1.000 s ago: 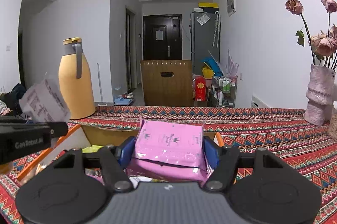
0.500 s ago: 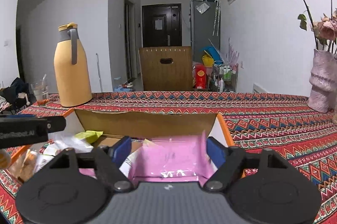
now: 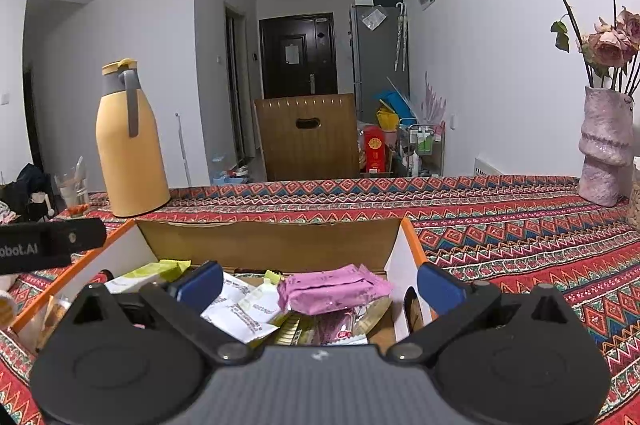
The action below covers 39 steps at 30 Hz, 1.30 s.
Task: Organize snacks
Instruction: 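Withdraw both open tools from the box toward the remaining white sachets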
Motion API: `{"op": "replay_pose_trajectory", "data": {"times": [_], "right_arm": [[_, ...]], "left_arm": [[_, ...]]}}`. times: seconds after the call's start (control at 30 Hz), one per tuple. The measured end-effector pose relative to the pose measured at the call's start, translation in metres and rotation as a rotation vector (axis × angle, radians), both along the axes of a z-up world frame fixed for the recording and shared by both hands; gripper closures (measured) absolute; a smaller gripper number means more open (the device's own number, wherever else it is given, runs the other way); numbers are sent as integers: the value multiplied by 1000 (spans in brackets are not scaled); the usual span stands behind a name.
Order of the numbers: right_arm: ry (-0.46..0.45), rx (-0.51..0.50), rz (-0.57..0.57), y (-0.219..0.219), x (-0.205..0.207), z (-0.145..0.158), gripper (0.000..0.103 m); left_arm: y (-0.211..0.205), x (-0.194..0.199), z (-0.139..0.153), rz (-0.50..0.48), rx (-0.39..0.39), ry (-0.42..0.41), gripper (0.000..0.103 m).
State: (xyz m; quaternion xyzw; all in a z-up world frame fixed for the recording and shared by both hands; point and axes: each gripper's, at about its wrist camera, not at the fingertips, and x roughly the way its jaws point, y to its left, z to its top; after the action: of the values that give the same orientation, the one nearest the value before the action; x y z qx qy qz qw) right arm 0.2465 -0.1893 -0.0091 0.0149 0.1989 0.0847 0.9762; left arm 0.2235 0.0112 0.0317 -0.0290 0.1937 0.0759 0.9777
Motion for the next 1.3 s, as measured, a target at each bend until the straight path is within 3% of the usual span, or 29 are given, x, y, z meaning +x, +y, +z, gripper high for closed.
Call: {"op": "replay_pose_trajectory", "data": {"times": [0.4, 0.77, 1.0, 1.3], "right_arm": [[-35, -17, -8, -2, -20, 22, 0], [-38, -28, 17, -3, -67, 31, 0], [-1, -50, 60, -3, -104, 18, 0], [99, -83, 105, 0, -139, -16, 0]], "left_arm": [[-3, -21, 24, -5, -5, -26, 0], [7, -67, 25, -28, -8, 3, 0], [19, -97, 5, -50, 11, 54, 0], [35, -114, -47, -62, 22, 191, 0]]}}
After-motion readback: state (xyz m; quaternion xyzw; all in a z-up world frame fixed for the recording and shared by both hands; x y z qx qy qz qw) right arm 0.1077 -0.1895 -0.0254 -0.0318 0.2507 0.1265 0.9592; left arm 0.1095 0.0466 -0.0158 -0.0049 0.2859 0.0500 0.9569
